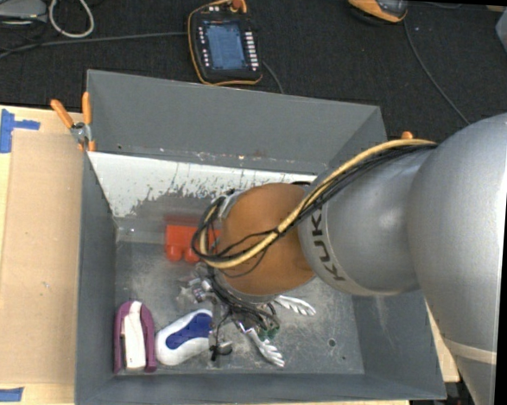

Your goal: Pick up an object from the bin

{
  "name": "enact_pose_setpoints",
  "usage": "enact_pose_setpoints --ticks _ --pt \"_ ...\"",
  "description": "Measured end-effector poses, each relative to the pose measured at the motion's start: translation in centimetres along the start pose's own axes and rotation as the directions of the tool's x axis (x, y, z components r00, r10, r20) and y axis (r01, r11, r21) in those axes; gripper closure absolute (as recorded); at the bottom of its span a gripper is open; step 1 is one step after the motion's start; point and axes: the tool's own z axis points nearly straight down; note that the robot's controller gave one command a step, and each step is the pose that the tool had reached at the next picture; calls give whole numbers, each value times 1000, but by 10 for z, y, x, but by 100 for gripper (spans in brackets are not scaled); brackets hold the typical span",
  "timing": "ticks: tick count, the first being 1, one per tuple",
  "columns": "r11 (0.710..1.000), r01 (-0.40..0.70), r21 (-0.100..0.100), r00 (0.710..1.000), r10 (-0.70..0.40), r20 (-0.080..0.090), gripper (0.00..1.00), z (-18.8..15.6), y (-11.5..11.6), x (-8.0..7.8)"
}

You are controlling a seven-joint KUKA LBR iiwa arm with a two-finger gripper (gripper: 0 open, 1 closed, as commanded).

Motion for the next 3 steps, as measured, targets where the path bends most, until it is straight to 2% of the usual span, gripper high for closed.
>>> enact_pose_setpoints --ticks 1,2,3 --pt "993 115 3 993 -115 11 0 29 -3 3" --pt "992 129 3 992 -129 10 100 28 6 10" --pt "992 129 3 992 -129 10 100 28 6 10"
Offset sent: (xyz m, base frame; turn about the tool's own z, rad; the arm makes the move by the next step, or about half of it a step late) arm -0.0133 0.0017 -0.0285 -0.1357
